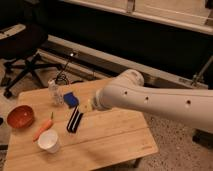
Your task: Place the white sponge in the ceramic bowl
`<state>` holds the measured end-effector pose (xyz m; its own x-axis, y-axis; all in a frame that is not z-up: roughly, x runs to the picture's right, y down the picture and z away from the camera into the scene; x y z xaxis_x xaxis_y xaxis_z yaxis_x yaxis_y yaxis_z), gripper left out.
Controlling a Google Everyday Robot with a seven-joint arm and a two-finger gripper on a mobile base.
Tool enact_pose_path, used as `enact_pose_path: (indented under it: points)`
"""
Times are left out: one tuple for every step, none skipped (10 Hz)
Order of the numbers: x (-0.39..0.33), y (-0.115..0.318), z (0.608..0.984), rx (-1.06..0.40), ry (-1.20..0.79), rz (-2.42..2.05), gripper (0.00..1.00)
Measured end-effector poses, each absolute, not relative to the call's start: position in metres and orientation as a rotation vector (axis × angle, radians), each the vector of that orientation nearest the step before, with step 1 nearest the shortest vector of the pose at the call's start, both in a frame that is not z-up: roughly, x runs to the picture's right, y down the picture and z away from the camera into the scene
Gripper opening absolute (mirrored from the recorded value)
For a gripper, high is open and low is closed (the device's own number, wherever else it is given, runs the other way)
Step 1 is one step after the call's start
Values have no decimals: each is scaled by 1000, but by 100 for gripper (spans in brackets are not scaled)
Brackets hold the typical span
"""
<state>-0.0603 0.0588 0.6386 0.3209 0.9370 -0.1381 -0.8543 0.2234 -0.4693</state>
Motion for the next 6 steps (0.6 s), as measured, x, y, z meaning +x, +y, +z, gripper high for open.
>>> enact_pose_path:
  points:
    - [-69, 43, 646, -480, -200, 1204, 80]
    - [-78, 32, 654, -463, -207, 1171, 80]
    - [-89, 22, 663, -447, -212, 1139, 80]
    - [-101, 11, 675, -425, -215, 1110, 80]
    - [-111, 0, 687, -400, -209, 1086, 80]
    - [-121, -10, 698, -377, -201, 1068, 80]
